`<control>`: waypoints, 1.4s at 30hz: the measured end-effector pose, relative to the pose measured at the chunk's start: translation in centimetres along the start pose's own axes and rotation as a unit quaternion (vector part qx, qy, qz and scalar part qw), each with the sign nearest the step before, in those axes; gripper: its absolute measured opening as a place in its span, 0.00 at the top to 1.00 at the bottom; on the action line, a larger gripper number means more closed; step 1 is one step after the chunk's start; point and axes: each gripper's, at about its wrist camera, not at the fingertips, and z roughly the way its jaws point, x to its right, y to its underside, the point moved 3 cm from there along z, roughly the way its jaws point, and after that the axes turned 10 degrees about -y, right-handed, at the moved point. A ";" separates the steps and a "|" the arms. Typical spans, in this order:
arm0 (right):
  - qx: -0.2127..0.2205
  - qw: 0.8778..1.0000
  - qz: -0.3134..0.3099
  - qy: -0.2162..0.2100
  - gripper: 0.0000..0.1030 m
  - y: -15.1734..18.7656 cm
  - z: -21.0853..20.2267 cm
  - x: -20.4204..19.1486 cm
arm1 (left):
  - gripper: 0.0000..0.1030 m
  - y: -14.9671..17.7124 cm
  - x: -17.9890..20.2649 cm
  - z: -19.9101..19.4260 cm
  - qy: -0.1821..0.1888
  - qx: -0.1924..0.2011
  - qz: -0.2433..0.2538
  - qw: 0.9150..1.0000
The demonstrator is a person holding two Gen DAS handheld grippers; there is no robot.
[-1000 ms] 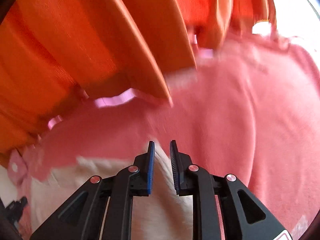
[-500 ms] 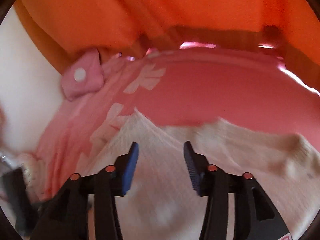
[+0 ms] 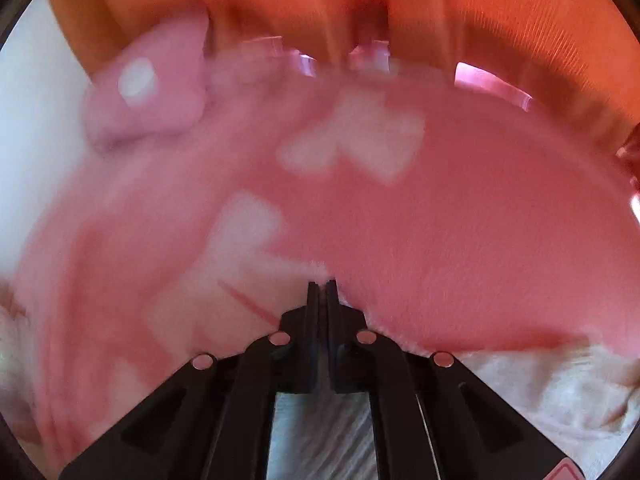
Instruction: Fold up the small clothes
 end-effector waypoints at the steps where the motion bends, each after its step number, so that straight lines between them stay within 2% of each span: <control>1: 0.017 0.999 0.027 -0.004 0.95 -0.1 -1.7 0.4 | 0.84 -0.1 0.1 -0.3 -0.005 0.007 -0.001 1.000; 3: 0.048 0.998 0.039 -0.019 0.88 0.3 -5.1 0.9 | 0.85 -0.8 0.5 -1.6 -0.010 0.045 -0.013 0.999; 4: 0.074 0.996 0.044 -0.030 0.88 0.9 -7.8 1.3 | 0.81 -1.0 0.6 -2.1 -0.007 0.063 -0.018 0.998; 5: 0.094 0.994 0.048 -0.031 0.86 2.0 -11.0 2.2 | 0.73 -1.4 0.9 -2.7 -0.001 0.080 -0.023 0.997; 6: 0.109 0.992 0.054 -0.019 0.77 3.4 -14.1 3.5 | 0.66 -1.8 1.3 -3.1 0.006 0.093 -0.029 0.995; 7: 0.125 0.990 0.065 0.002 0.70 5.0 -17.3 5.3 | 0.53 -2.1 1.6 -3.2 0.007 0.101 -0.033 0.994; 8: 0.140 0.987 0.077 0.023 0.54 6.2 -19.5 7.1 | 0.50 -2.3 2.0 -3.1 0.004 0.106 -0.036 0.994; 9: 0.158 0.982 0.091 0.050 0.49 7.5 -21.7 9.1 | 0.50 -2.6 2.8 -2.8 -0.001 0.107 -0.033 0.994; 10: 0.174 0.975 0.110 0.087 0.48 9.1 -24.1 11.5 | 0.48 -2.8 3.5 -2.4 -0.008 0.104 -0.026 0.994; 11: 0.187 0.962 0.142 0.143 0.47 11.4 -26.9 15.0 | 0.45 -3.0 4.2 -1.8 -0.018 0.101 -0.020 0.995; 13: 0.199 0.937 0.207 0.199 0.45 14.6 -30.1 20.1 | 0.43 -3.3 5.6 -0.4 -0.041 0.094 -0.007 0.995; 14: 0.203 0.920 0.259 0.212 0.44 16.7 -31.4 23.2 | 0.43 -3.2 6.0 0.2 -0.052 0.091 0.001 0.995; 15: 0.200 0.910 0.298 0.206 0.44 18.2 -32.0 25.5 | 0.43 -3.0 6.7 1.0 -0.073 0.086 0.014 0.993; 16: 0.194 0.907 0.323 0.189 0.44 19.0 -32.1 27.2 | 0.42 -2.7 6.8 1.2 -0.086 0.084 0.020 0.993; 18: 0.186 0.912 0.334 0.147 0.44 19.9 -31.6 29.6 | 0.41 -2.8 7.0 2.2 -0.106 0.082 0.027 0.991; 20: 0.171 0.922 0.316 0.143 0.44 19.8 -30.8 30.4 | 0.38 -3.1 6.9 2.6 -0.115 0.086 0.021 0.989; 22: 0.150 0.935 0.291 0.136 0.44 19.1 -29.4 30.4 | 0.35 -3.7 6.8 2.8 -0.114 0.092 0.012 0.989; 24: 0.129 0.942 0.276 0.138 0.44 18.5 -27.6 30.1 | 0.33 -4.5 6.3 3.2 -0.107 0.094 -0.003 0.990; 25: 0.116 0.947 0.263 0.142 0.48 18.2 -26.6 29.9 | 0.31 -4.7 6.2 3.4 -0.107 0.093 -0.007 0.990; 27: 0.104 0.956 0.231 0.150 0.80 17.6 -24.9 29.3 | 0.31 -4.8 5.8 3.9 -0.113 0.086 -0.012 0.990; 29: 0.120 0.955 0.209 0.172 0.90 16.5 -25.5 28.1 | 0.32 -4.6 5.6 4.7 -0.114 0.068 -0.007 0.991; 32: 0.203 0.948 0.191 0.152 0.91 14.1 -29.3 25.8 | 0.32 -4.1 6.0 5.0 -0.134 0.073 0.020 0.988; 34: 0.235 0.941 0.192 0.150 0.91 13.2 -30.7 25.7 | 0.32 -3.9 6.3 5.1 -0.146 0.078 0.030 0.986; 37: 0.186 0.940 0.228 0.173 0.91 13.9 -27.7 28.4 | 0.31 -3.6 6.6 5.1 -0.157 0.086 0.041 0.983; 39: 0.107 0.941 0.268 0.177 0.89 15.8 -23.1 31.1 | 0.31 -3.6 6.7 5.1 -0.160 0.088 0.046 0.982; 40: 0.124 0.940 0.265 0.177 0.89 15.9 -23.2 31.0 | 0.30 -3.6 6.7 5.0 -0.160 0.089 0.045 0.982; 42: 0.117 0.939 0.260 0.193 0.87 15.0 -24.5 30.1 | 0.30 -3.7 6.7 4.9 -0.161 0.088 0.042 0.982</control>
